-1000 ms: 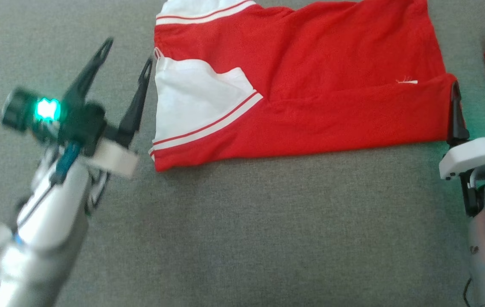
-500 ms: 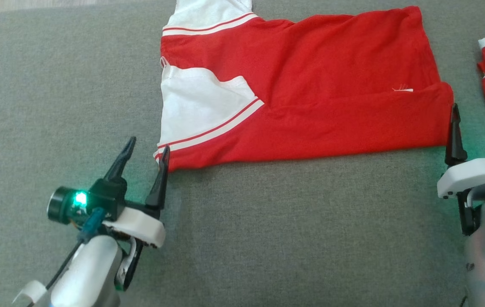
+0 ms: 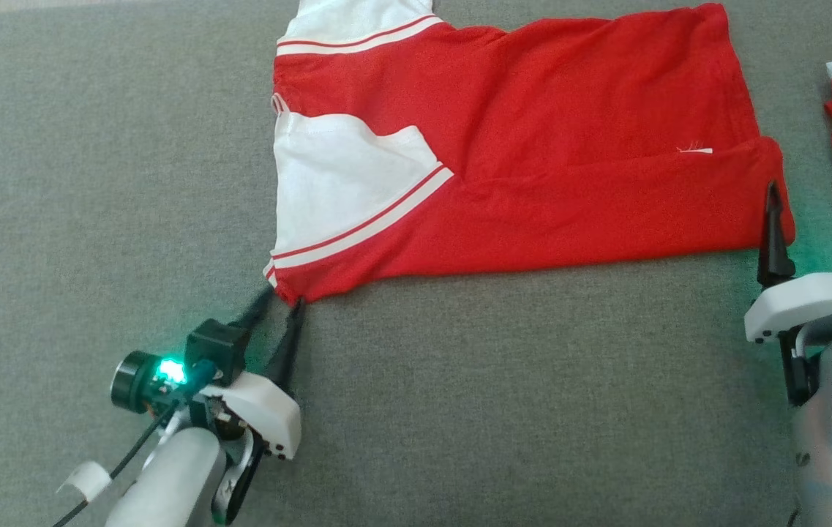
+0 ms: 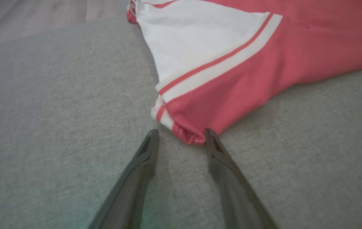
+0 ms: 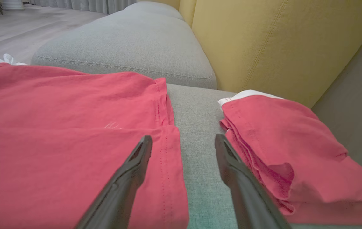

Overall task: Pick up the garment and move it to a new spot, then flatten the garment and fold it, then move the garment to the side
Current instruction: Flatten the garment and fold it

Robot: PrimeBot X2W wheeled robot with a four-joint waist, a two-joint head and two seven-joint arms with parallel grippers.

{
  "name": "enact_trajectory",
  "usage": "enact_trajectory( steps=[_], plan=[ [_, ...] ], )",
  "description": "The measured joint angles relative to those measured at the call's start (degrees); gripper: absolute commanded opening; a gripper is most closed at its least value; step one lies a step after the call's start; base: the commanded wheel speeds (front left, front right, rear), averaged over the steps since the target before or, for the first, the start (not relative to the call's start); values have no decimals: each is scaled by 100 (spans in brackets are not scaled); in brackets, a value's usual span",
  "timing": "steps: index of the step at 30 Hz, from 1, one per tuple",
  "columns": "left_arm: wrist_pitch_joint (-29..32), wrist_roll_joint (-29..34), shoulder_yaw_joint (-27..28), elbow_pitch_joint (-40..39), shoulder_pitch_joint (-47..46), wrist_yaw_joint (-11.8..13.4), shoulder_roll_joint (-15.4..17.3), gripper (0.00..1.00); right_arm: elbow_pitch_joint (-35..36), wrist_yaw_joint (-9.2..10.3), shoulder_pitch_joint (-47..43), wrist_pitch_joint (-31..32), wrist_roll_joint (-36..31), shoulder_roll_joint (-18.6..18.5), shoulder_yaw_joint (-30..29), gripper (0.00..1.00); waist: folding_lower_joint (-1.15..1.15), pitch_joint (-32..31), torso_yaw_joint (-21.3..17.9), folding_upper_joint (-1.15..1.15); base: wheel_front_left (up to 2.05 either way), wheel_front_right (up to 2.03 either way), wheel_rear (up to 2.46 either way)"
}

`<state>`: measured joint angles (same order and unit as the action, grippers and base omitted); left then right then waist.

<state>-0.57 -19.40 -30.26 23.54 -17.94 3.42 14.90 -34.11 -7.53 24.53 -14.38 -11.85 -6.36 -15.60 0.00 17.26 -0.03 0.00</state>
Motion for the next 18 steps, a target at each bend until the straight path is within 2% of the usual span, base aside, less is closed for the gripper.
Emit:
enact_trajectory(
  steps=[1, 2, 11, 18],
  plan=[
    [9, -24, -23, -15, 0, -48, -1, 18, -34, 0, 0, 0, 0, 0, -1, 100, 0, -7, 7, 0, 0, 0, 0],
    [15, -30, -66, -31, 1, -60, 0, 0, -73, 0, 0, 0, 1, 0, -1, 100, 0, -16, 13, 0, 0, 0, 0],
    [-54, -31, -133, -234, 6, -191, 103, 0, -555, 0, 2, 0, 92, -38, -64, 100, 0, -165, 90, 0, 0, 0, 0],
    [-59, -112, -127, -531, 115, -189, 267, 0, -1225, 0, 4, 85, 487, -180, -57, 100, 0, -262, 152, 0, 0, 0, 0]
  ],
)
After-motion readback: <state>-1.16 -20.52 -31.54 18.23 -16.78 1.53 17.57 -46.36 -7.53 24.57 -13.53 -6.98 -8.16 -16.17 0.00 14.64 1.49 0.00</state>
